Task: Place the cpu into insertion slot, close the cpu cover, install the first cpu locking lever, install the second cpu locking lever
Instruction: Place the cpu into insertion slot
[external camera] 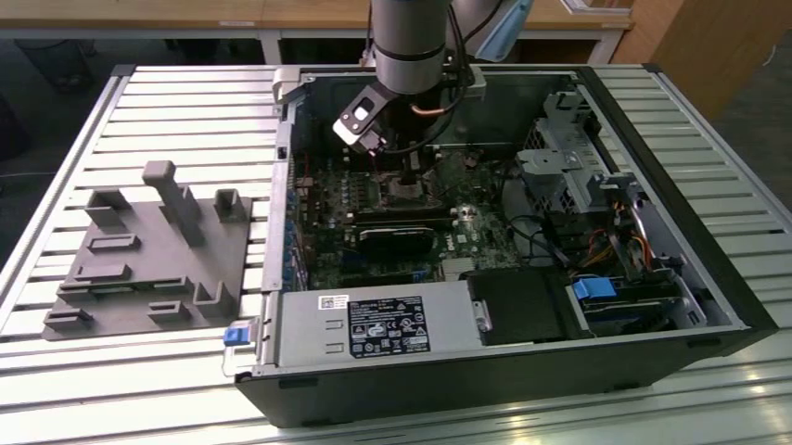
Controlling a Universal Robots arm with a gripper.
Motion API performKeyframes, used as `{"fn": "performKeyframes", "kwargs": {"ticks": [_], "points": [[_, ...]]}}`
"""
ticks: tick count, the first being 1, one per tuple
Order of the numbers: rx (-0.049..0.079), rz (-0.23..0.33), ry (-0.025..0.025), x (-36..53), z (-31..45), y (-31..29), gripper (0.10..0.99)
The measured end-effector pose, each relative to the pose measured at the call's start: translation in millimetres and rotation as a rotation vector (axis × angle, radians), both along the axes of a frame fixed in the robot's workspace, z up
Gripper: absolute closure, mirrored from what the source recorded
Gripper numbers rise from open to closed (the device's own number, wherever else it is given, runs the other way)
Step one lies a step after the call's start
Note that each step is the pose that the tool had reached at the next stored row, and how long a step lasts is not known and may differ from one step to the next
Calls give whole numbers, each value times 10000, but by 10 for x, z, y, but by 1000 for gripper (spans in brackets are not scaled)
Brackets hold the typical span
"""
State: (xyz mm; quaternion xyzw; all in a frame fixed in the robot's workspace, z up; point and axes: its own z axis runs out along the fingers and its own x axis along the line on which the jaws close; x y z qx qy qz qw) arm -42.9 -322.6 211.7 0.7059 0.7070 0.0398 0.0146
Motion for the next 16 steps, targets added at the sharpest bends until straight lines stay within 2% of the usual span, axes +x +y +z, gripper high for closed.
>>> {"fn": "performKeyframes", "kwargs": {"ticks": [1, 2, 4, 16], "points": [[1, 0, 0, 0, 1, 0, 906], [2, 0, 0, 0, 2, 0, 965], [0, 0, 2, 0, 5, 0, 980], [-1, 0, 3, 0, 37, 0, 980]]}}
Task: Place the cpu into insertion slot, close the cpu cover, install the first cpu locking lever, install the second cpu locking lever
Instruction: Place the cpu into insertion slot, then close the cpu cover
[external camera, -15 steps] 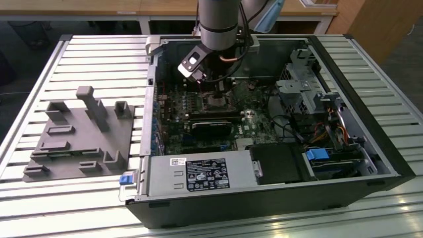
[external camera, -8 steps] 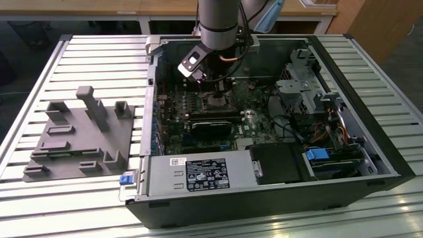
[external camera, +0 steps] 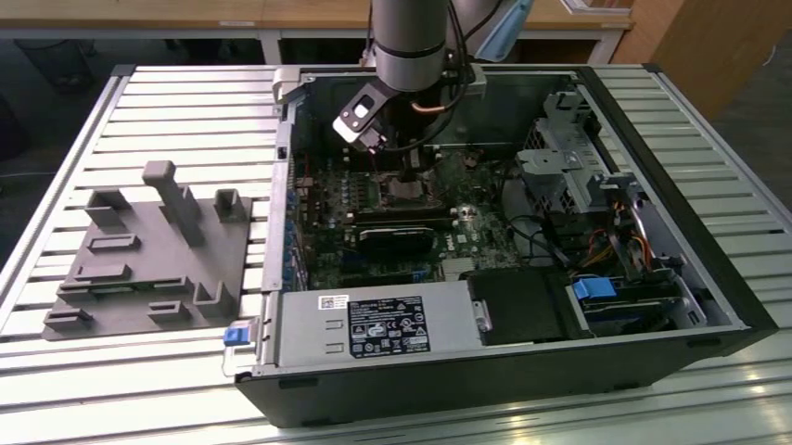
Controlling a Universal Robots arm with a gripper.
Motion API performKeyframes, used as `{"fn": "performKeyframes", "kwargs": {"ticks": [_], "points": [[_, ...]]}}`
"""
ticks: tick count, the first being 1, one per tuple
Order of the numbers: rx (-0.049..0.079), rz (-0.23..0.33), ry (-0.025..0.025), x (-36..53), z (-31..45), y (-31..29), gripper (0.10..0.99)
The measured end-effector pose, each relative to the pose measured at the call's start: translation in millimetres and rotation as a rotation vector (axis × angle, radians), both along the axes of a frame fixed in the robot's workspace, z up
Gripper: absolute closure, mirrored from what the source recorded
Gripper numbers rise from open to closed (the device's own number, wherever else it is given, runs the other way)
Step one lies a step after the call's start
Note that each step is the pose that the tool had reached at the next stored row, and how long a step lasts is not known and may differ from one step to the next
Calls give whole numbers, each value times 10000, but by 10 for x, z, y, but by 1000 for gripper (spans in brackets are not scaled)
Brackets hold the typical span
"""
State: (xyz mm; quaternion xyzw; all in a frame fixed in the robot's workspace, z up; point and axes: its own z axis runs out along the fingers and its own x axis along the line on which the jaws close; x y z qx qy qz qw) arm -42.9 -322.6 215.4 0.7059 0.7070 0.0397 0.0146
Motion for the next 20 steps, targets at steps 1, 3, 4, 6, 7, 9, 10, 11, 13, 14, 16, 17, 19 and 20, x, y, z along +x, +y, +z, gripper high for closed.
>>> {"fn": "performKeyframes", "kwargs": {"ticks": [1, 3, 4, 6, 7, 9, 10, 11, 13, 14, 16, 17, 19, 20], "points": [[2, 0, -1, 0, 2, 0, 980], [2, 0, -1, 0, 5, 0, 980], [0, 0, 0, 0, 9, 0, 980], [0, 0, 0, 0, 20, 0, 980], [1, 0, 0, 0, 27, 0, 980], [2, 0, -1, 0, 42, 0, 980], [1, 0, 0, 0, 51, 0, 980], [1, 0, 0, 0, 61, 0, 980], [0, 0, 1, 0, 82, 0, 980], [0, 0, 1, 0, 94, 0, 980], [1, 0, 3, 1, 119, 0, 980], [2, 0, 5, 1, 134, 0, 980], [0, 0, 11, 1, 162, 0, 980], [1, 0, 11, 1, 178, 0, 980]]}}
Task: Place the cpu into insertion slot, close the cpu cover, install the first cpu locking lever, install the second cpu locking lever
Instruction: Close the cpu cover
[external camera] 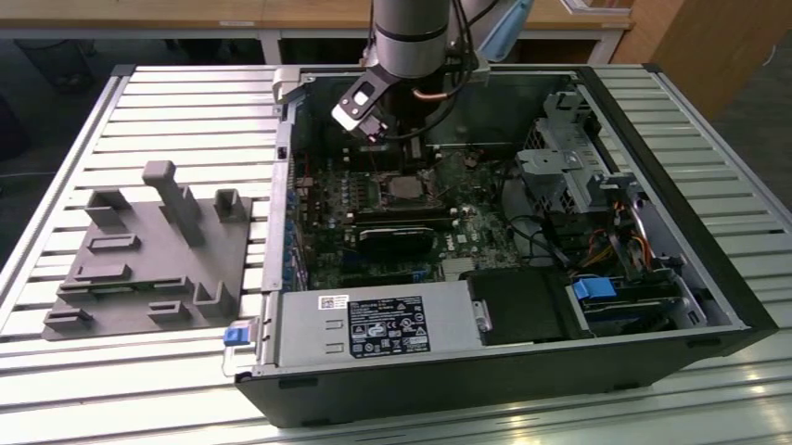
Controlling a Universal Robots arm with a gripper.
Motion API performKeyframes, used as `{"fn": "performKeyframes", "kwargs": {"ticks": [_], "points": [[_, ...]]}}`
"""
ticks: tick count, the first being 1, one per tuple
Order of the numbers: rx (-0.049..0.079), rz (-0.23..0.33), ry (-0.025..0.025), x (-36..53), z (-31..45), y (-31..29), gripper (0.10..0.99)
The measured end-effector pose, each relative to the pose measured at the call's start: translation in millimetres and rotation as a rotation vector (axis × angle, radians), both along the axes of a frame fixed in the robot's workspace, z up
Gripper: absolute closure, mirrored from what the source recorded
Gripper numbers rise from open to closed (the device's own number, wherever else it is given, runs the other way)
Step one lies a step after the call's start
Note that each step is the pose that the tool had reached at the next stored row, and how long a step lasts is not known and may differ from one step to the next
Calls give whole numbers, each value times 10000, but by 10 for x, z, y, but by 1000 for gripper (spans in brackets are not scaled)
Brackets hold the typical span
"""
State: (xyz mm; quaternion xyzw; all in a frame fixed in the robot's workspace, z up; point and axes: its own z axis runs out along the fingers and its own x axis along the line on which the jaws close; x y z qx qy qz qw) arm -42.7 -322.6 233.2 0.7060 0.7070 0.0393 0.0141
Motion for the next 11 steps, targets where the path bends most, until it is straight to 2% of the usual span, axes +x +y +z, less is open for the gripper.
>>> {"fn": "performKeyframes", "kwargs": {"ticks": [4, 10, 11], "points": [[10, -2, 2, 0, 81, 0, 980], [24, -1, 25, 1, 305, 0, 980], [26, 0, 25, 0, 310, -5, 980]]}}
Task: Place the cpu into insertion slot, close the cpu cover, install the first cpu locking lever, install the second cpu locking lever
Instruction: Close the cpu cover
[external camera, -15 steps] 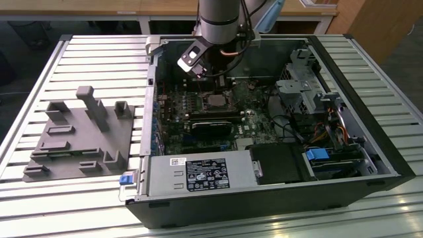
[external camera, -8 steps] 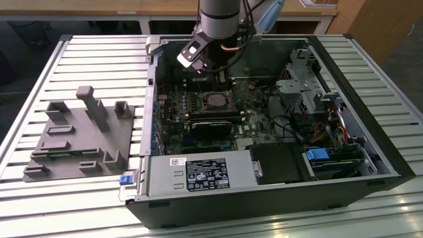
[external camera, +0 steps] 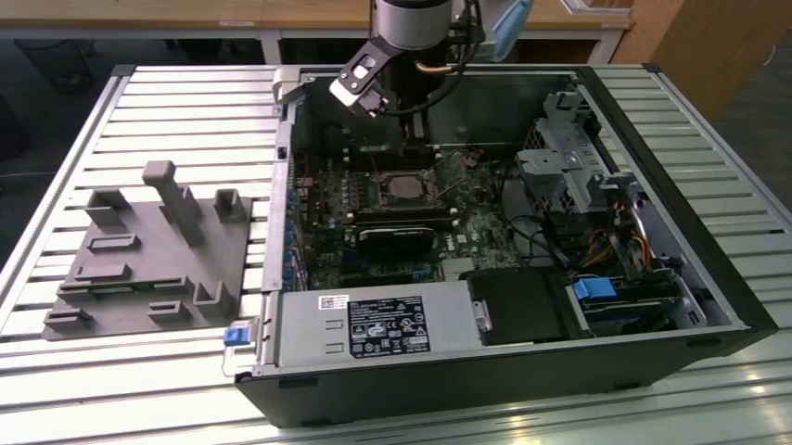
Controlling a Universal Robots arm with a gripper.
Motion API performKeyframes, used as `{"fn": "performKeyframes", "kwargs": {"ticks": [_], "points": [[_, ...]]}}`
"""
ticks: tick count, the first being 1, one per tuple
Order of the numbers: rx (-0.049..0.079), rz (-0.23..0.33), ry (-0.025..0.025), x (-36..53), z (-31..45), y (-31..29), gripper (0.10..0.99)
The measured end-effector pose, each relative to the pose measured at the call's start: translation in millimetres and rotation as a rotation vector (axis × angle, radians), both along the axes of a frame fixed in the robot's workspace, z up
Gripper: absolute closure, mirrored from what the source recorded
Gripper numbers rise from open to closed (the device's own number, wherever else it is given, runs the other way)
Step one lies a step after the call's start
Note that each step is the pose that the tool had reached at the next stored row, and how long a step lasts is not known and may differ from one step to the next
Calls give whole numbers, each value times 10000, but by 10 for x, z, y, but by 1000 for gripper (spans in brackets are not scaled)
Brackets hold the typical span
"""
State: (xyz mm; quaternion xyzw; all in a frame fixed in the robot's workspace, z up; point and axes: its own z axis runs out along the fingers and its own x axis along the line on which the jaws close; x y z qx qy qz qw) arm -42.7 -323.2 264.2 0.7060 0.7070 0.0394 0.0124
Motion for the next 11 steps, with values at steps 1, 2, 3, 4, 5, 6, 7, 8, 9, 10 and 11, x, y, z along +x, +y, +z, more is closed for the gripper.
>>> {"fn": "performKeyframes", "kwargs": {"ticks": [1, 2, 3, 4, 5, 6, 7, 8, 9, 10, 11], "points": [[0, 0, 1, -2, 0, -9, 980], [0, -2, 1, -2, 1, -20, 980], [0, -1, 1, -2, 0, -33, 980], [-1, -2, 1, -3, 1, -53, 980], [0, -2, 1, -2, 0, -74, 980], [-1, -2, 1, -3, 1, -95, 980], [-1, -2, 1, -3, 0, -115, 980], [0, -2, 1, -3, 0, -131, 980], [0, -1, 1, -3, 0, -145, 980], [1, -2, 1, -3, 0, -158, 980], [1, -2, 0, 0, -1, -167, 980]]}}
